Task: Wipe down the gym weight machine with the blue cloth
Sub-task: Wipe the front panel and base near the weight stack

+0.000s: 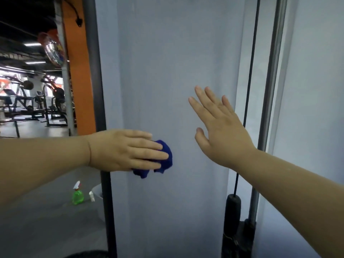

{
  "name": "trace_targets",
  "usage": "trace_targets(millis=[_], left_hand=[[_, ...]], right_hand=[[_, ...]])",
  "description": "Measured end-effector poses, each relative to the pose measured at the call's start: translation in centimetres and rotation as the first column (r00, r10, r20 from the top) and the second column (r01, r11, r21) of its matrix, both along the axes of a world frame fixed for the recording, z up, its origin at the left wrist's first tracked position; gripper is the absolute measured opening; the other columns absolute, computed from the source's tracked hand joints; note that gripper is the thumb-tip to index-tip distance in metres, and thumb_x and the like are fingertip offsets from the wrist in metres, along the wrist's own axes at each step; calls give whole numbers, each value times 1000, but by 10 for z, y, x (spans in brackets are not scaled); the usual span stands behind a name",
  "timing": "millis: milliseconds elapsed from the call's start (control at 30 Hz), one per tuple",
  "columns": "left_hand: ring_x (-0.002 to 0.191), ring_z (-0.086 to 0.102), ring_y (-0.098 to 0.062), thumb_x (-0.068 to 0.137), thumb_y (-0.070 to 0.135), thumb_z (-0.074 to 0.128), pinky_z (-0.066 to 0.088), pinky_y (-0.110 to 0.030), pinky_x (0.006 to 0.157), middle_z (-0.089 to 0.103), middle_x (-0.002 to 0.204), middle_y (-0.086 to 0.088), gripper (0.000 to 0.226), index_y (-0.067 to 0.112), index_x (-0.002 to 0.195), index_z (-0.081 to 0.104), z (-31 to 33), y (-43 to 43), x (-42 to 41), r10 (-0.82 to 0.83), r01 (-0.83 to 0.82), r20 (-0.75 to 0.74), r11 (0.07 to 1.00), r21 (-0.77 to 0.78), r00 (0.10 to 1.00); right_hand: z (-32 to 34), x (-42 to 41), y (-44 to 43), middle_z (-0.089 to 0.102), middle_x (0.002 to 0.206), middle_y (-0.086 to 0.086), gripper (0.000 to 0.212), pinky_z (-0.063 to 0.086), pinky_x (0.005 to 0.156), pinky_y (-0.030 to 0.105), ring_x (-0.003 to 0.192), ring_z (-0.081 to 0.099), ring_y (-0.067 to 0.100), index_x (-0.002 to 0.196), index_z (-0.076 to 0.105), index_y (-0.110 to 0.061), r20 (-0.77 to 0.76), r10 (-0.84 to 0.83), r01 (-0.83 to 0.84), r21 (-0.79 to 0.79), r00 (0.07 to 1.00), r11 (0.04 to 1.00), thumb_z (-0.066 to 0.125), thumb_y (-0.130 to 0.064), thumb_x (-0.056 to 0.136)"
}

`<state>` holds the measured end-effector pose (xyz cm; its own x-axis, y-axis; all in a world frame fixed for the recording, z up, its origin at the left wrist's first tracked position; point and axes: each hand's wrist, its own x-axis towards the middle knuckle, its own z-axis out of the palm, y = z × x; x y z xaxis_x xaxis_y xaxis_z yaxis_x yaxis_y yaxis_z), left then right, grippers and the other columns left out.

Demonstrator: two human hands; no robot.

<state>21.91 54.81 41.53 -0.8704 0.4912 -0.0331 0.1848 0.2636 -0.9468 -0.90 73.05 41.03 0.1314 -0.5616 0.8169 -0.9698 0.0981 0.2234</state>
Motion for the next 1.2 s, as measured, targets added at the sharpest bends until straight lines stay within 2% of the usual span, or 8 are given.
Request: trace_targets(millis=[200,400,633,700,833,933,1067,1200], left_hand=[[129,38,-40,92,23,52,28,-49,105,32,149,-18,46,11,136,46,57,13,-17,83,169,-691,943,288,718],[141,37,-25,93,23,58,24,-45,116,37,156,-3,46,24,138,52,-39,11,-2,29,-27,74,999,-30,997],[132,40,-39,93,14,49,34,-53,110,36,148,-18,45,13,138,44,38,29,-55,25,191,-621,941,278,783],[135,37,-41,93,13,49,34,-53,110,34,149,-19,47,13,139,44,9,26,-57,-29,191,-538,950,247,842],[139,41,-23,96,23,55,29,-42,117,42,152,-2,46,24,141,51,-47,22,-29,-53,54,106,998,-11,993],[137,41,-27,98,21,50,25,-40,117,43,151,-7,41,19,140,49,-13,22,-40,-104,112,-112,992,65,988],[127,43,-39,91,20,53,30,-46,106,42,146,-19,47,11,137,46,52,41,-73,55,231,-664,913,335,745],[135,37,-39,93,19,48,27,-47,114,39,149,-19,48,8,140,46,3,52,-96,-60,189,-465,953,236,883]], right_hand=[[-8,-4,0,5,165,-1,67,-12,121,29,151,-3,13,156,20,-18,-19,1,-1,8,1000,1000,45,-23,94],[-12,-12,-1,13,164,2,66,-7,122,30,151,5,15,155,25,-16,-45,7,-8,-19,999,1000,44,-22,92],[-24,-27,4,14,164,0,64,0,123,41,152,6,16,156,24,-18,-72,-60,56,-54,996,997,41,-31,96],[-28,-30,6,14,164,1,64,2,122,41,152,7,16,156,24,-17,-70,-67,63,-58,995,996,40,-31,95],[-27,-35,10,13,164,2,65,1,122,41,151,7,16,156,24,-16,-116,-92,87,-46,989,995,40,-32,95],[-24,-42,14,15,164,2,64,3,121,42,151,9,16,155,24,-16,-133,-91,85,-49,987,995,39,-34,96],[-25,-58,27,14,164,0,62,4,122,43,152,6,16,156,24,-18,-113,-115,108,-68,987,992,35,-36,97],[-31,-83,50,12,164,1,63,1,122,41,152,3,16,155,22,-17,-47,-187,183,-75,981,980,32,-38,97]])
